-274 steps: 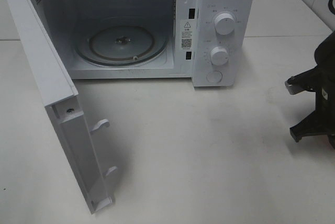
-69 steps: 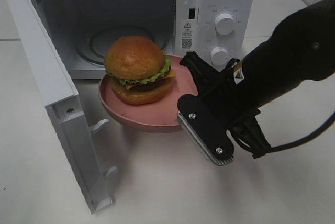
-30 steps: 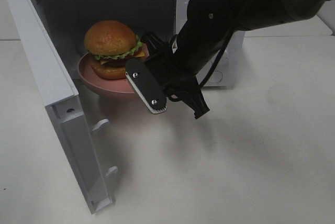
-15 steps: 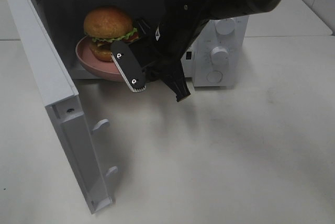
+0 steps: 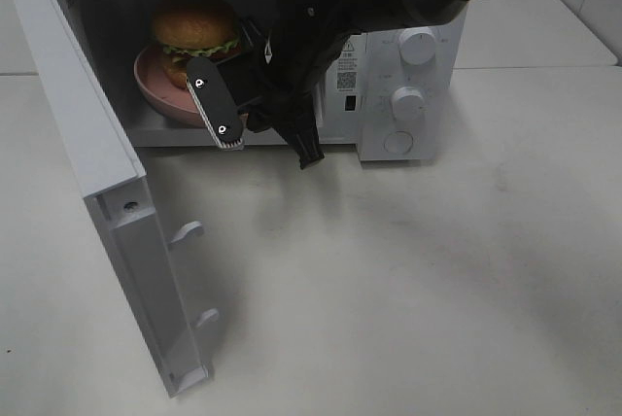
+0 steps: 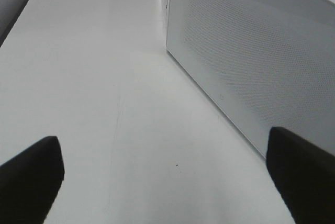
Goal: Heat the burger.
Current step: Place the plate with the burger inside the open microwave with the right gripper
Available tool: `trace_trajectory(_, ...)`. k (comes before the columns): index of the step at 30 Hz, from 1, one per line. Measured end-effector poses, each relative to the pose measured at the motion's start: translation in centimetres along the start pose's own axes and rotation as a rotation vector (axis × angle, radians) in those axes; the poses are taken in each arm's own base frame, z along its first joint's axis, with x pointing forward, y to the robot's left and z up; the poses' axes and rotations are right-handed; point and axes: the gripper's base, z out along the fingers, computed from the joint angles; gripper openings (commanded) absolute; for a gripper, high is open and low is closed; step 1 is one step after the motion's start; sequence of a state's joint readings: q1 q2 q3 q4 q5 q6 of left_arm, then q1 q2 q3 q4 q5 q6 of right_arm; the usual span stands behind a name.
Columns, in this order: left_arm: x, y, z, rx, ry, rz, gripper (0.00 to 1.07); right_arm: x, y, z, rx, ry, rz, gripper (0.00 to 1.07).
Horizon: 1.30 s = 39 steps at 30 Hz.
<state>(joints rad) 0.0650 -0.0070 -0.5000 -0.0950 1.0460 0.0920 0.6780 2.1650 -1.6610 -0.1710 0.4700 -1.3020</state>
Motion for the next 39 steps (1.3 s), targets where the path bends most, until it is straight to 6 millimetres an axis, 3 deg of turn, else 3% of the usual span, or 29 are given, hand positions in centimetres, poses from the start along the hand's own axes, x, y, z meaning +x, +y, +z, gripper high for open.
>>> trace_trajectory(15,0.0,0.0,0.0,0.000,0.000,0.000,0.98,1.6,-1.1,2.9,0.001,0.059,0.047,0.04)
trace_trajectory(21,0.0,0.0,0.0,0.000,0.000,0.000,0.98,2.2,-1.7,4.1,0.020,0.068,0.092,0.09)
trace_trajectory(27,0.0,0.0,0.0,0.000,0.000,0.000,0.98,2.8,-2.6,4.4,0.077,0.069,0.153,0.27)
trace_trajectory(28,0.0,0.0,0.0,0.000,0.000,0.000,0.98,2.8,-2.8,4.4,0.097,0.065,0.158,0.37)
trace_trajectory(29,0.0,0.0,0.0,0.000,0.000,0.000,0.98,2.8,-2.8,4.4,0.097,0.065,0.158,0.37)
trace_trajectory(30,0.0,0.0,0.0,0.000,0.000,0.000,0.98,2.8,-3.1,4.3,0.109,0.065,0.155,0.46)
trace_trajectory(33,0.0,0.0,0.0,0.000,0.000,0.000,0.98,2.8,-3.1,4.3,0.113,0.067,0.150,0.57)
trace_trajectory(39,0.0,0.0,0.0,0.000,0.000,0.000,0.98,2.8,-3.1,4.3,0.111,0.064,0.158,0.64)
